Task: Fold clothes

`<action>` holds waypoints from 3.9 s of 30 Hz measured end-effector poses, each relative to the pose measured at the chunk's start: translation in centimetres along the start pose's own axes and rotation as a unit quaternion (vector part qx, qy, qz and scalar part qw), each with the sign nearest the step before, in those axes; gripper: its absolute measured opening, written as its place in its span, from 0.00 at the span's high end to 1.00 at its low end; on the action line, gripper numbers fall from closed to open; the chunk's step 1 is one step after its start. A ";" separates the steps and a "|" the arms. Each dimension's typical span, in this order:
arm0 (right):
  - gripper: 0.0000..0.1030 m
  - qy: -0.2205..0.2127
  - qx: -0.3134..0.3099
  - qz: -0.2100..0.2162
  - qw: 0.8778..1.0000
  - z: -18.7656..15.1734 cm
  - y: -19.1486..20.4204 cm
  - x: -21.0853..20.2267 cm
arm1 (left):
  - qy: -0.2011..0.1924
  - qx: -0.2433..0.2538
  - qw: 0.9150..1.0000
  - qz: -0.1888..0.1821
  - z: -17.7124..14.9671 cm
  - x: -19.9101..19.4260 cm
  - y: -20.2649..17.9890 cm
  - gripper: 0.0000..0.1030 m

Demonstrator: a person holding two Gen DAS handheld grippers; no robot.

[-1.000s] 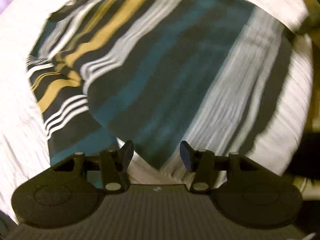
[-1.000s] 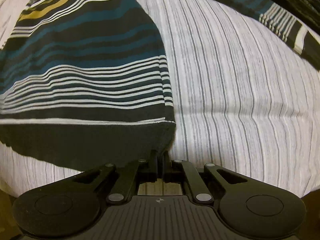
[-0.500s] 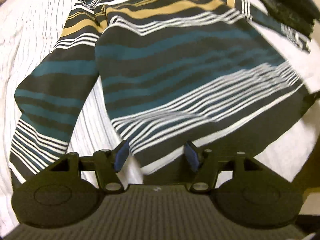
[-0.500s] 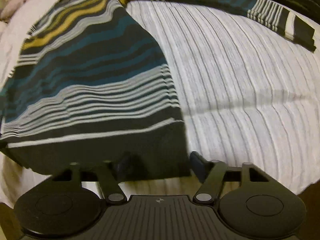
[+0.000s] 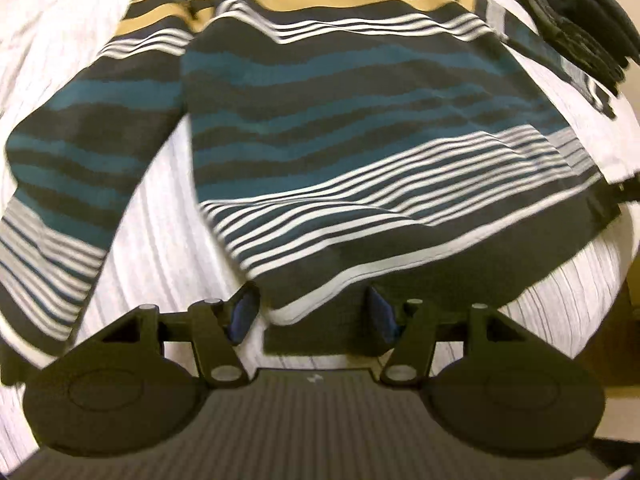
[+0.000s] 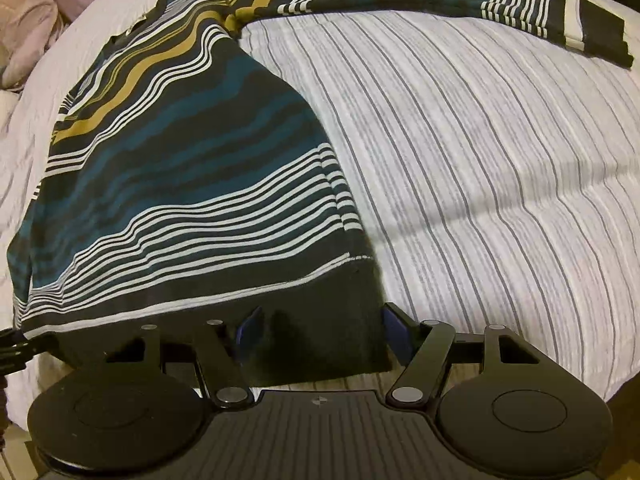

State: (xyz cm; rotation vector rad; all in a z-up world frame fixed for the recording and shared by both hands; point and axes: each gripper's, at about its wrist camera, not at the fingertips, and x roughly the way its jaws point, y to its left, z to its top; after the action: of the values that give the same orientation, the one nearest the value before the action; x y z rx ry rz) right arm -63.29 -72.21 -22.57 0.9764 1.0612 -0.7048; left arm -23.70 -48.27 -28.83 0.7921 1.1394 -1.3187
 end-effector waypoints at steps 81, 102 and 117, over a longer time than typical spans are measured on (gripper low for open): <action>0.21 -0.006 -0.276 0.077 0.958 -0.3 34.6 6.9 | 0.075 0.017 0.997 0.008 -3.7 -3.2 24.0 0.53; 0.21 0.055 -0.292 0.089 0.951 -3.2 47.7 13.3 | 0.005 0.092 0.980 0.179 -3.4 -15.1 31.3 0.93; 0.21 -0.022 -0.104 0.011 0.994 0.8 39.1 7.4 | 0.032 0.042 0.985 0.162 -5.8 -17.1 29.4 0.75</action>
State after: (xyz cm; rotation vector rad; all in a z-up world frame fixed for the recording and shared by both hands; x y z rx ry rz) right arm -26.99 -56.80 -17.35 0.7894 1.0611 -0.5812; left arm 5.90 -33.35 -19.14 1.0414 0.9617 -1.0787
